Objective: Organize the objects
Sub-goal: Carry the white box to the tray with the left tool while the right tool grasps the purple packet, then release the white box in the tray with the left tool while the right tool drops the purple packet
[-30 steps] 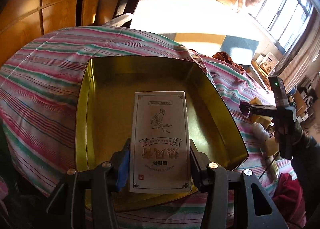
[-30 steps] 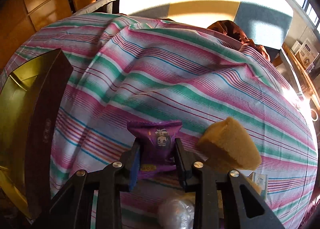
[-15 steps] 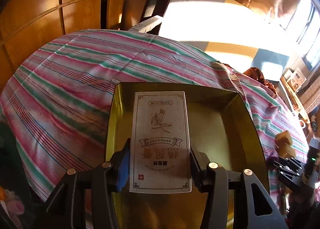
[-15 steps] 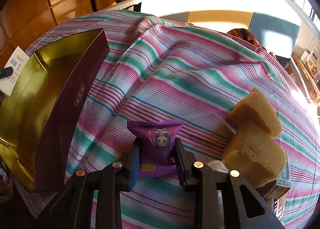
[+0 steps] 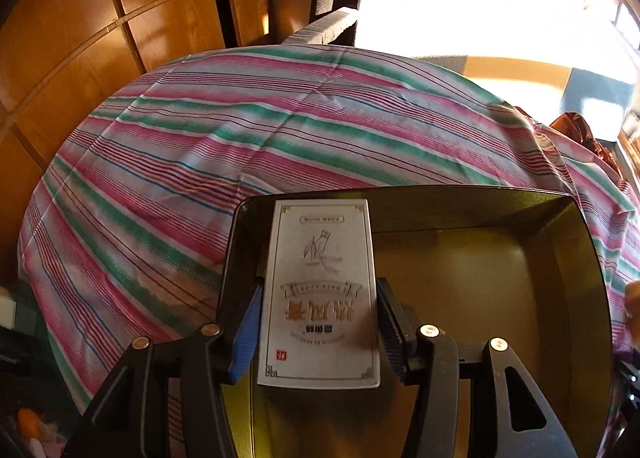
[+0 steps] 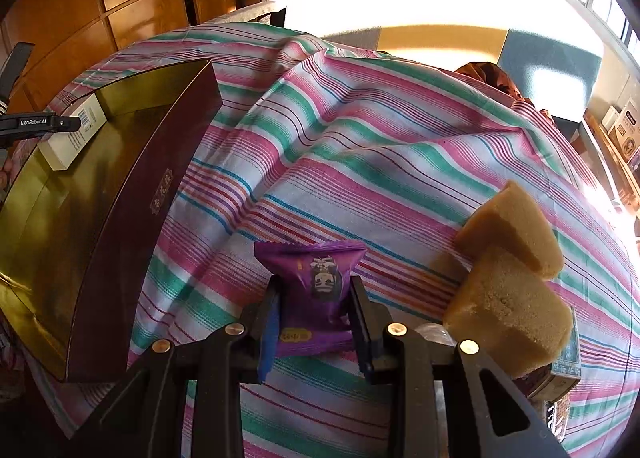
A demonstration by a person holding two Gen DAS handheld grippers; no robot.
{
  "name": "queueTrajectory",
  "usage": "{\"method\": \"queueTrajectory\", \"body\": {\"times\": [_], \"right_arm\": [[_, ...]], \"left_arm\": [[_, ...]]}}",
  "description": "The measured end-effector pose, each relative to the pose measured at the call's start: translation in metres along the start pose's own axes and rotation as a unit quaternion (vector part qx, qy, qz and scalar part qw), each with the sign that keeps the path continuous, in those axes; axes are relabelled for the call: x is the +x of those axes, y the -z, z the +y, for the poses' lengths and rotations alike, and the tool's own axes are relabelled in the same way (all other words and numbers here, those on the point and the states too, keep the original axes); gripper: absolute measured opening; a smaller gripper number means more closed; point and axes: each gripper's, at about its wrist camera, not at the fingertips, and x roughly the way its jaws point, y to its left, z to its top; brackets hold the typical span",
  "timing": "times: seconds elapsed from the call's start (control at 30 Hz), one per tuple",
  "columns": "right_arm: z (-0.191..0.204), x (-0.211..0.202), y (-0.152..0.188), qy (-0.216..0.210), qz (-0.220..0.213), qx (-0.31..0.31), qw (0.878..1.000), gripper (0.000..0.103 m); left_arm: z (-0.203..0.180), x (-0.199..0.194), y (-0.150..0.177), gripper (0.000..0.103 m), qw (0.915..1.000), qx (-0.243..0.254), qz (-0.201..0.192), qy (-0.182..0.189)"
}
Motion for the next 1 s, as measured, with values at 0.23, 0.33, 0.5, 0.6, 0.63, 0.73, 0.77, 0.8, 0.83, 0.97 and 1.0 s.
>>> {"method": "queueTrajectory", "body": {"times": [0.23,0.33,0.5,0.6,0.63,0.73,0.77,0.8,0.83,0.97,1.0], "right_arm": [[0.001,0.001,0.0,0.003,-0.002,-0.001,1.0,0.031],[-0.001,0.0,0.0,0.006,-0.005,0.004,1.0,0.031],[-0.007,-0.018,-0.008,0.008,-0.027,0.036,0.999,0.031],[-0.003,-0.04,-0.017,-0.011,-0.052,0.06,0.997,0.031],[0.003,-0.047,-0.02,-0.019,-0.058,0.062,0.996,0.031],[0.032,-0.062,-0.033,-0.04,-0.071,0.043,0.996,0.031],[0.044,-0.065,-0.038,-0.049,-0.073,0.034,0.996,0.031],[0.057,-0.067,-0.043,-0.058,-0.073,0.024,0.995,0.031],[0.07,-0.065,-0.048,-0.066,-0.069,0.015,0.995,0.031],[0.112,-0.039,-0.072,-0.084,-0.038,-0.003,0.996,0.031],[0.12,-0.029,-0.078,-0.089,-0.026,0.0,0.996,0.031]], "left_arm": [[0.003,-0.036,0.01,0.064,0.9991,0.009,-0.042,-0.008],[0.009,-0.061,0.026,0.064,0.998,0.007,-0.063,-0.001],[0.019,-0.099,0.067,0.067,0.9961,0.003,-0.084,0.028],[0.027,-0.113,0.088,0.068,0.9955,-0.002,-0.086,0.039],[0.03,-0.117,0.094,0.068,0.9953,-0.008,-0.087,0.042],[0.037,-0.124,0.107,0.068,0.9948,-0.021,-0.084,0.054],[0.039,-0.127,0.11,0.068,0.9947,-0.022,-0.085,0.053],[0.04,-0.129,0.113,0.068,0.9945,-0.023,-0.087,0.054],[0.041,-0.132,0.117,0.068,0.9944,-0.022,-0.089,0.053],[0.047,-0.139,0.125,0.072,0.9933,-0.022,-0.101,0.052],[0.048,-0.141,0.126,0.073,0.993,-0.023,-0.104,0.051]]}}
